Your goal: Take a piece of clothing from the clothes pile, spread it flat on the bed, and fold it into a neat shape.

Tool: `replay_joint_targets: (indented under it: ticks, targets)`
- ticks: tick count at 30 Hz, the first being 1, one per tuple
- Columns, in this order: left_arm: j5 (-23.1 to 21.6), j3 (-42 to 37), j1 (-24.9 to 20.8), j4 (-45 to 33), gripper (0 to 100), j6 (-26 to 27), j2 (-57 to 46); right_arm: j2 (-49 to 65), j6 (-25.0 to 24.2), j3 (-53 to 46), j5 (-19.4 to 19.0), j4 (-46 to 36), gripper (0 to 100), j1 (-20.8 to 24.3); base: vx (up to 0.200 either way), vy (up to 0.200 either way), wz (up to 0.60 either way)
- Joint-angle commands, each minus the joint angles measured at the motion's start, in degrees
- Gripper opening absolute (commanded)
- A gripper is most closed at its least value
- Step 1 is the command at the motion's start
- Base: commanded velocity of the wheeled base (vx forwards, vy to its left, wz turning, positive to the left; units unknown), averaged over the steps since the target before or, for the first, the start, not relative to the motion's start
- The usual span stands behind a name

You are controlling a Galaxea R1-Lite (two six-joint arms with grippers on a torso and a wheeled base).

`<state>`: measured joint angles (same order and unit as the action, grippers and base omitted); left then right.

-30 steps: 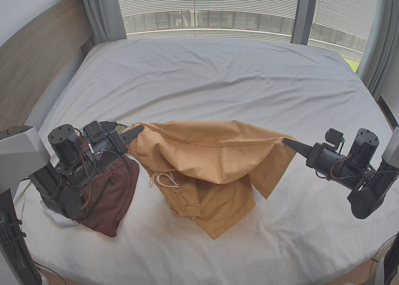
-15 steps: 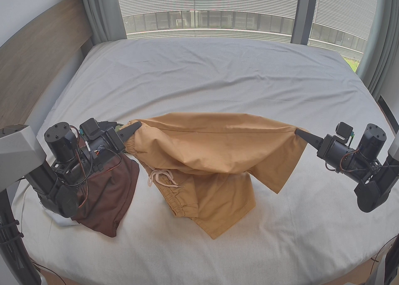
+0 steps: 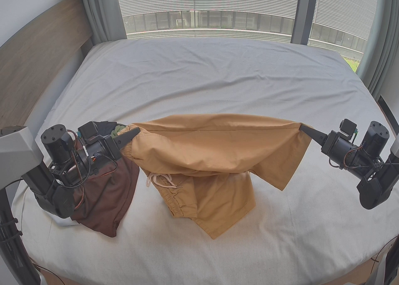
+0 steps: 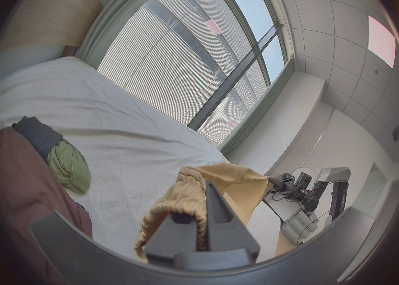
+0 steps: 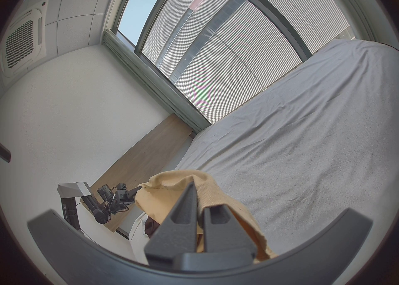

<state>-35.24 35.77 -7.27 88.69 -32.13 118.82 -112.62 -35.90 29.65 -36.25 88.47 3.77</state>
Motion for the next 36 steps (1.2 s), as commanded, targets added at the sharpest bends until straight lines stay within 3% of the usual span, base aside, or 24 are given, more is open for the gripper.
replay_joint_targets:
  ticks: [1,36]
  targets:
    - [0.0,0.2,0.1,0.1,0,1.0,0.3,0.2,0.0,0.2,0.0,0.0,0,-0.2,0.000,0.000,0.00]
    - [0.6,3.8,1.1,0.1,0,1.5,-1.7,5.0,-2.4,1.5,-0.9,0.0,0,-2.6,0.000,0.000,0.00]
